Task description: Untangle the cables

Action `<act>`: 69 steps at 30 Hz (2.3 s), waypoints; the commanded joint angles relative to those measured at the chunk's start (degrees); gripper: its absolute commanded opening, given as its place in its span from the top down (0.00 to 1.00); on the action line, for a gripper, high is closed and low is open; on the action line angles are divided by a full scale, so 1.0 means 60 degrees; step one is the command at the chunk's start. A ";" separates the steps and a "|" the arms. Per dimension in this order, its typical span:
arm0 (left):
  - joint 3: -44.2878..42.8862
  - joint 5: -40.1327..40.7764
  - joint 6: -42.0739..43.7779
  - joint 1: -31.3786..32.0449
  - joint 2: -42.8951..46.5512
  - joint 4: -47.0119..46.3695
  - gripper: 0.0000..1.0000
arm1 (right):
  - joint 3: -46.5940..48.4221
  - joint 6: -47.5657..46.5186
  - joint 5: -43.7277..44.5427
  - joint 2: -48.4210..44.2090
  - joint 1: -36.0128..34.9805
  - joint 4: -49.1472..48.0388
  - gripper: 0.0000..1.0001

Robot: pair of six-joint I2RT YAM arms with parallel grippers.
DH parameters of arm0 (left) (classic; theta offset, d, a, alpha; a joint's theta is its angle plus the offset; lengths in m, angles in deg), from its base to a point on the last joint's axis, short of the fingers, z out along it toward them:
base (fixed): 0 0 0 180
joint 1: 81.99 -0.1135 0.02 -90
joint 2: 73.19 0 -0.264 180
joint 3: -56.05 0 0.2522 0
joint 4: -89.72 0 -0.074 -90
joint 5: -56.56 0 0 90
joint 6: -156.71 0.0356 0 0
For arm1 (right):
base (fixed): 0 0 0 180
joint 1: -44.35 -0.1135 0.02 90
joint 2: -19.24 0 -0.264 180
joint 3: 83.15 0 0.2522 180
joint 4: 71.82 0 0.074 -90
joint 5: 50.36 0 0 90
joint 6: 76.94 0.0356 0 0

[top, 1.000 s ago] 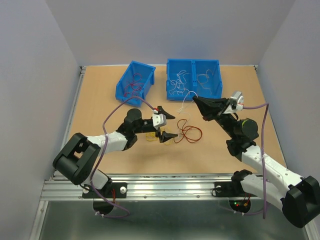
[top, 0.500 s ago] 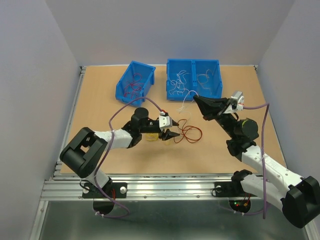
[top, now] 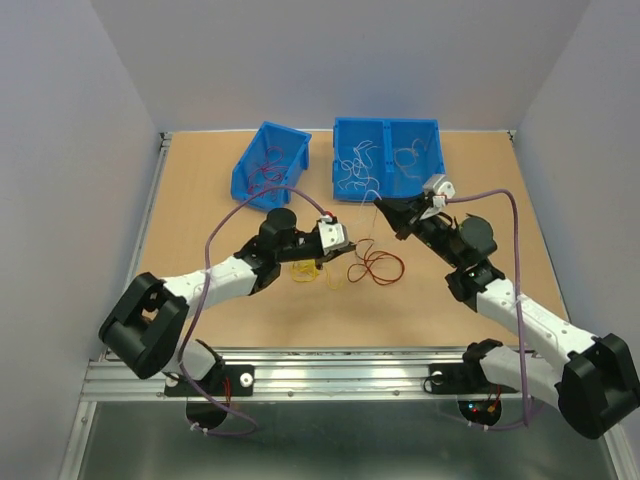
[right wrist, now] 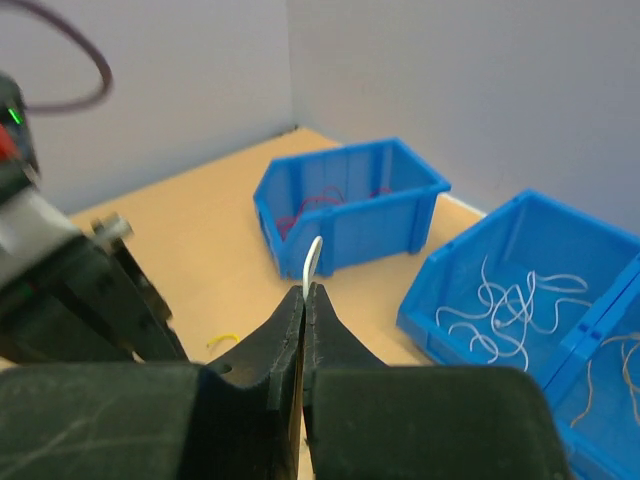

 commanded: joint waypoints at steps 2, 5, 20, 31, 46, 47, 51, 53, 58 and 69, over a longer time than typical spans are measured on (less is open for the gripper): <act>-0.0944 0.1560 0.0137 0.0000 0.1392 0.1414 1.00 | 0.0646 -0.1005 -0.1490 0.0221 -0.0016 0.0793 0.99; -0.0974 0.2044 -0.0127 -0.0088 0.1905 0.1737 1.00 | 0.0632 -0.1210 -0.2676 0.0237 -0.0016 0.0865 0.99; -0.1604 0.1870 -0.0962 -0.0542 0.2331 0.2558 1.00 | 0.1657 -0.2968 -0.5624 0.2315 -0.0016 0.1598 0.99; -0.1545 0.1533 -0.1211 -0.0688 0.2742 0.2587 1.00 | 0.2330 -0.3438 -0.6341 0.3385 -0.0030 0.1584 0.98; -0.1618 0.1313 -0.1343 -0.0761 0.2727 0.2587 1.00 | 0.3342 -0.3070 -0.7308 0.4690 -0.0045 0.1598 0.75; -0.1618 0.1313 -0.1343 -0.0762 0.2727 0.2587 1.00 | 0.3327 -0.3115 -0.7381 0.4675 -0.0045 0.1598 0.73; -0.1618 0.1328 -0.1402 -0.0791 0.2727 0.2558 1.00 | 0.3224 -0.3276 -0.7645 0.4616 -0.0103 0.1613 0.71; -0.1618 0.1299 -0.1431 -0.0835 0.2741 0.2543 1.00 | 0.3253 -0.3305 -0.7646 0.4646 -0.0133 0.1671 0.68; -0.1633 0.1269 -0.1504 -0.0835 0.2785 0.2514 1.00 | 0.3604 -0.3393 -0.7500 0.4996 -0.0191 0.2110 0.59; -0.1575 0.1181 -0.1548 -0.0879 0.2961 0.2485 1.00 | 0.4527 -0.3686 -0.6635 0.5773 -0.0426 0.3194 0.39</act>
